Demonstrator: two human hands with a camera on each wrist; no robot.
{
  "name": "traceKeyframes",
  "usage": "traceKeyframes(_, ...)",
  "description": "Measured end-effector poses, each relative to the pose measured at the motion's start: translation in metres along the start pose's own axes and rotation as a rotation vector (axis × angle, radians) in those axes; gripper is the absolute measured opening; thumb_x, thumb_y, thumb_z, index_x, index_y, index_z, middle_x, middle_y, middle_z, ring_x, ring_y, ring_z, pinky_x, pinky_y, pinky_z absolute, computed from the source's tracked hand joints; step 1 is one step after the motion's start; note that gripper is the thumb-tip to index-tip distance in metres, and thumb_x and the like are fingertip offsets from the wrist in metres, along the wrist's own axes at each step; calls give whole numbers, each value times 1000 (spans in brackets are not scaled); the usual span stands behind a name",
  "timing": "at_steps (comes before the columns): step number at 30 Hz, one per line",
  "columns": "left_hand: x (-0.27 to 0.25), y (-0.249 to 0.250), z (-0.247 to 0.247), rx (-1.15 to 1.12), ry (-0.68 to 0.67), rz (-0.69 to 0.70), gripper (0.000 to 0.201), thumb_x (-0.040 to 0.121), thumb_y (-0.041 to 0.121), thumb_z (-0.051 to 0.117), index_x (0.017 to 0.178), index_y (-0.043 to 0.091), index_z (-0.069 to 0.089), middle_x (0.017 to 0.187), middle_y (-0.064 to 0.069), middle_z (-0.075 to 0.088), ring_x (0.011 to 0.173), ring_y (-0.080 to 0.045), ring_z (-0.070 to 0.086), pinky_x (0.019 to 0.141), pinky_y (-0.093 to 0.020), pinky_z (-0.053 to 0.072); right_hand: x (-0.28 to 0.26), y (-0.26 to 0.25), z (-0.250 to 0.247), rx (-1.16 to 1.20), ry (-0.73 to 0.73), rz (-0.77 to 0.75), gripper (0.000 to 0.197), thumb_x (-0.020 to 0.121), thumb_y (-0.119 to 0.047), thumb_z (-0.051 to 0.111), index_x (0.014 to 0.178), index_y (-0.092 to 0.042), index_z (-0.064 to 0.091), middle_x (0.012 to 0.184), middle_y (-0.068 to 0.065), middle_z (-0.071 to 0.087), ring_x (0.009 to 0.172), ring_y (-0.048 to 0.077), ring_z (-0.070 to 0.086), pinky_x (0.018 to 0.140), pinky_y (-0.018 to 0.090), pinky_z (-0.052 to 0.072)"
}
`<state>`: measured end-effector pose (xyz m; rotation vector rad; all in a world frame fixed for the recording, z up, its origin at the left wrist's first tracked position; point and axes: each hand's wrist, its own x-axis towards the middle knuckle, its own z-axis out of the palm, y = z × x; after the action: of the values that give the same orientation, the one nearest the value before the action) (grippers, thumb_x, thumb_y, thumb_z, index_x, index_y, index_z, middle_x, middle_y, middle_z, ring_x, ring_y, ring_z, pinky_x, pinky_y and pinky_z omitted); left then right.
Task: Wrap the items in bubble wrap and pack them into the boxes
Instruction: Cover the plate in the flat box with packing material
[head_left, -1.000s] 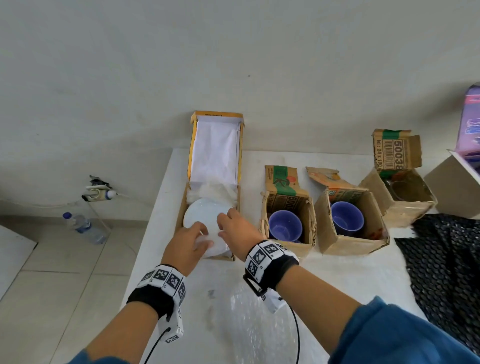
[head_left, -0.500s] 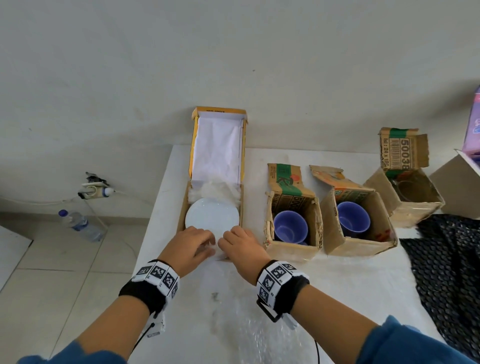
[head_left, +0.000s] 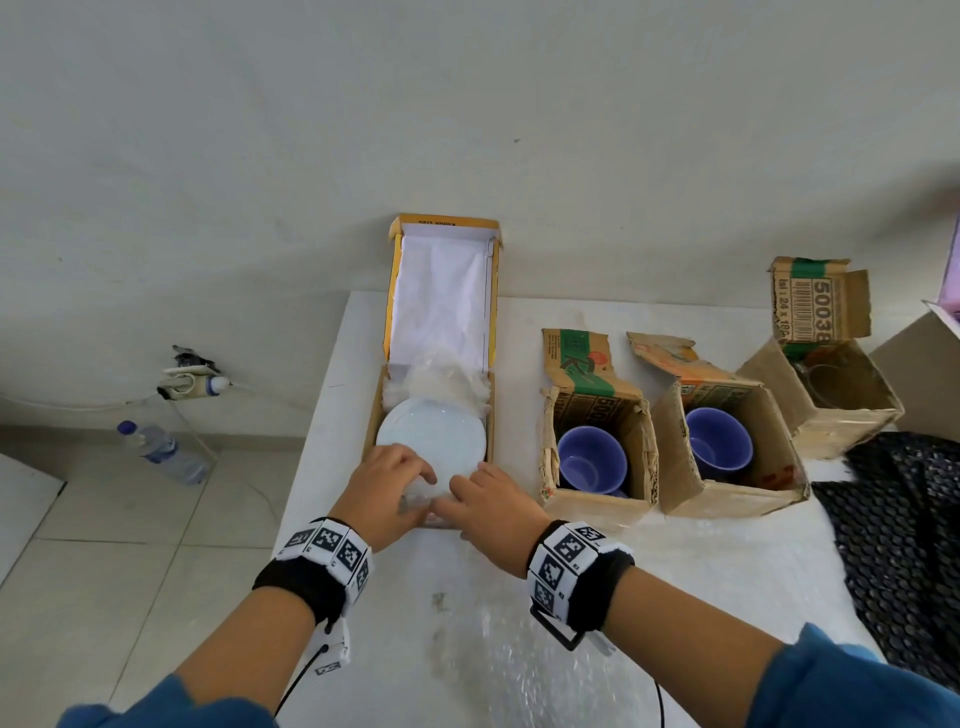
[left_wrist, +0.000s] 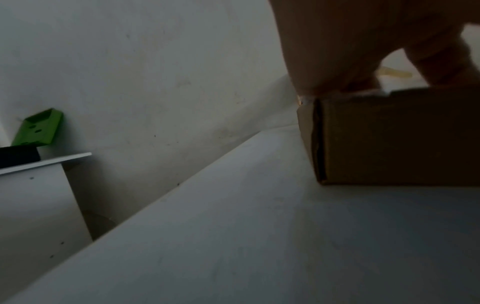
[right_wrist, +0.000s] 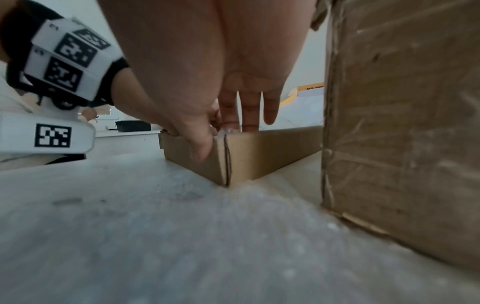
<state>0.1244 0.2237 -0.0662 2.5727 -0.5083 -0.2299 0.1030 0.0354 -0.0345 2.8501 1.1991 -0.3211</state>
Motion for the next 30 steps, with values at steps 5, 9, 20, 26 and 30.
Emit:
traceKeyframes(5, 7, 2, -4, 137, -150, -77, 51, 82, 40, 67, 130, 29, 53, 152, -3, 25, 141, -22, 19, 112, -33, 23, -3, -5, 4, -52, -50, 14, 24, 78, -18, 68, 102, -20, 68, 89, 2, 62, 86, 24, 61, 93, 37, 44)
traceKeyframes(9, 9, 6, -8, 178, -219, -93, 52, 85, 43, 63, 132, 30, 49, 156, -3, 18, 143, -22, 16, 114, -33, 18, -4, -8, 10, -82, -36, 78, 32, 91, -8, 46, 122, -8, 54, 117, 11, 54, 115, 31, 44, 104, 44, 27)
traceKeyframes(20, 6, 3, -6, 116, -292, -70, 12, 94, 39, 50, 95, 31, 59, 159, -7, 6, 147, -18, -5, 112, -36, 12, -3, -2, 15, 127, 12, 152, 30, 80, -7, 56, 110, -3, 57, 111, 13, 53, 102, 32, 52, 87, 40, 41)
traceKeyframes(26, 8, 10, -13, 80, -369, -125, 23, 85, 52, 58, 66, 42, 48, 159, -4, -1, 146, -15, -9, 115, -37, 7, 4, -2, 1, 25, -51, 279, 30, 82, -9, 55, 112, -11, 59, 114, 9, 51, 115, 32, 40, 97, 40, 29)
traceKeyframes(30, 8, 17, -15, 108, -325, -148, 12, 81, 49, 64, 77, 39, 60, 159, -2, 5, 146, -16, -2, 113, -36, 10, 17, 2, -7, 64, -92, 288, 33, 78, -6, 60, 111, -11, 55, 113, 10, 52, 108, 31, 50, 92, 37, 33)
